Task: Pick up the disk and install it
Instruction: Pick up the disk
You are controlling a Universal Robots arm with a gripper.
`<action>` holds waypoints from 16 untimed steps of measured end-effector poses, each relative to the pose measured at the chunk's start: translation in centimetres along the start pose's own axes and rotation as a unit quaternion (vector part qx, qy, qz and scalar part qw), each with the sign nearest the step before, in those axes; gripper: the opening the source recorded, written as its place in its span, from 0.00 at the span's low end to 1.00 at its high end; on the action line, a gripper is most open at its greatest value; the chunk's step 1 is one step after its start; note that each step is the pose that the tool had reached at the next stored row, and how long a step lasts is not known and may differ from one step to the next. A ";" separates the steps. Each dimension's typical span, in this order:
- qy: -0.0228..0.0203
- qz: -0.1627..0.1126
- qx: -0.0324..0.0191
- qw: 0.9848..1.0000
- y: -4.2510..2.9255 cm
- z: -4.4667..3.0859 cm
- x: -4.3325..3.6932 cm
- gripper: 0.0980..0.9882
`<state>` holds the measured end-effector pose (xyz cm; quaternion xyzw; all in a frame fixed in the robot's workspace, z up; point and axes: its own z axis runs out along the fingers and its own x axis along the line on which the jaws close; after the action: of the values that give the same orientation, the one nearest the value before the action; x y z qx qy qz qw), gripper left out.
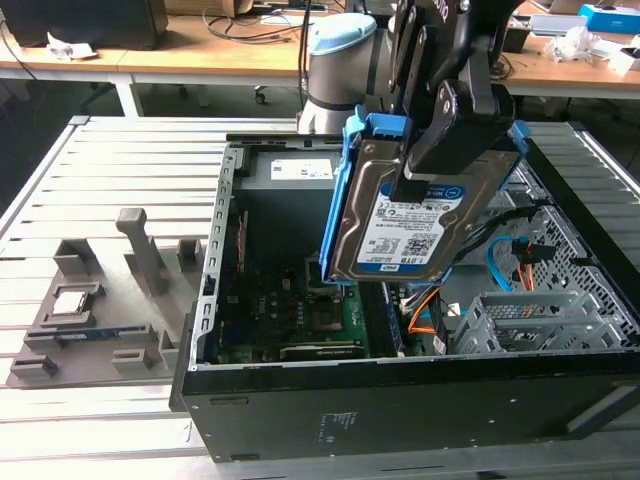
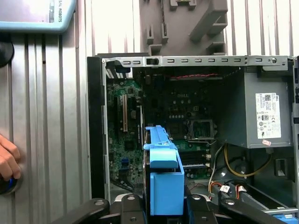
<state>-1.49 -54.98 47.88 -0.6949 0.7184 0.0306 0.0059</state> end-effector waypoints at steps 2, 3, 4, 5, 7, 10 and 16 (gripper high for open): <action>0.001 0.000 0.000 1.000 -0.41 -0.01 0.07 0.30; 0.001 0.000 0.000 1.000 -0.85 -0.01 0.12 0.30; 0.002 0.000 0.000 1.000 -1.57 -0.02 0.19 0.30; 0.002 0.000 0.000 1.000 -2.26 -0.01 0.27 0.30; 0.002 0.000 0.000 1.000 -3.02 0.02 0.41 0.30; 0.003 0.000 0.000 1.000 -4.45 0.09 0.69 0.30; 0.005 0.000 0.000 1.000 -7.30 0.22 0.88 0.30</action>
<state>5.76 -56.08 47.36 -0.6949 0.7186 0.0271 0.0025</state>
